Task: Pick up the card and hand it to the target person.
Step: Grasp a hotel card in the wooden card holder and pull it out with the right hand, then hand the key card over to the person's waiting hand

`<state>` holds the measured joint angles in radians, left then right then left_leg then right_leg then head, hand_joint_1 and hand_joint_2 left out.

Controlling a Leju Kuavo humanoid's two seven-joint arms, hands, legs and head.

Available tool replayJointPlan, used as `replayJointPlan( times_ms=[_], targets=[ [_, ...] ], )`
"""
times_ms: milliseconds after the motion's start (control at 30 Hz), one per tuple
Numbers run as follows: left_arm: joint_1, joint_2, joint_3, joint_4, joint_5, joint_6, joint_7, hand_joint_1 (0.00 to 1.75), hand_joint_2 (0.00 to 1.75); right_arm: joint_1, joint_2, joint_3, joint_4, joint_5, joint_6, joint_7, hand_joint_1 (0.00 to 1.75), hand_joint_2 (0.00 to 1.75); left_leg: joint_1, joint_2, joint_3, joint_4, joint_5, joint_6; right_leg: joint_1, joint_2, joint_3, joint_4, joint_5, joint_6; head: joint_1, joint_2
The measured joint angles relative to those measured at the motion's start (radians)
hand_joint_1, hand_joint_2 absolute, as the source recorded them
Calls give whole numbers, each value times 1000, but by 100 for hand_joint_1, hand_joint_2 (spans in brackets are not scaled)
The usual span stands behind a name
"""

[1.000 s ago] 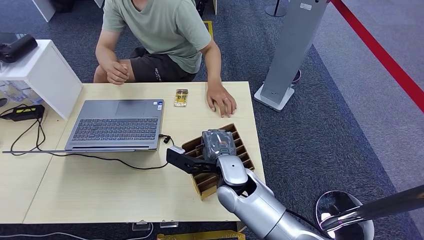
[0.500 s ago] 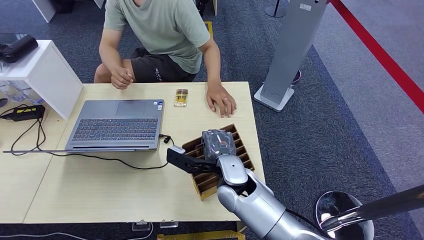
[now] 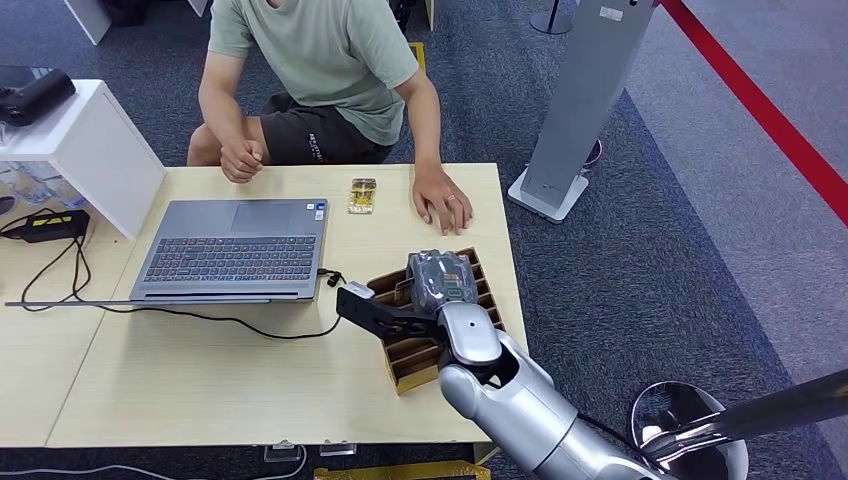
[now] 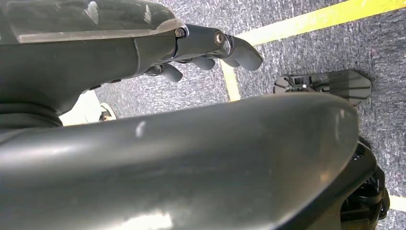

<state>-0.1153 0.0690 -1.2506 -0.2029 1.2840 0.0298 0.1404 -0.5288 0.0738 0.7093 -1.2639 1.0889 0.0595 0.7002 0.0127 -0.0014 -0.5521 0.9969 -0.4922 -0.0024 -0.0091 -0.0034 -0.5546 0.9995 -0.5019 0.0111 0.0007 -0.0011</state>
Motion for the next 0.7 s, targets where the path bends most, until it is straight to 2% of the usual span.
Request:
replayJointPlan(
  times_ms=[267, 467, 600, 700],
  targets=[
    [0, 0, 0, 0, 0, -1, 0, 0, 0, -69, -25, -28, -153, -19, 45, 0, 147, 175, 0, 0, 0, 0, 0, 0, 0, 0, -1, 0, 0, 0, -1, 0],
    [0, 0, 0, 0, 0, -6, 0, 0, 0, -93, -39, -42, -208, -50, 49, 0, 147, 175, 0, 0, -1, 0, 0, 0, 0, 0, -1, 0, 0, 0, 0, 0],
    [0, 0, 0, 0, -1, -8, 1, 0, 0, -97, -48, -44, -215, -73, 33, 0, 147, 175, 0, 0, -1, 0, 0, 0, 0, 0, -1, 0, 0, 0, 0, 0],
    [0, 0, 0, 0, -8, -9, 2, 0, 0, -108, -53, -39, -202, -98, -24, 0, 147, 175, 0, 0, -2, 0, 0, 0, 0, 0, -1, 0, 0, 0, 0, 0]
  ],
)
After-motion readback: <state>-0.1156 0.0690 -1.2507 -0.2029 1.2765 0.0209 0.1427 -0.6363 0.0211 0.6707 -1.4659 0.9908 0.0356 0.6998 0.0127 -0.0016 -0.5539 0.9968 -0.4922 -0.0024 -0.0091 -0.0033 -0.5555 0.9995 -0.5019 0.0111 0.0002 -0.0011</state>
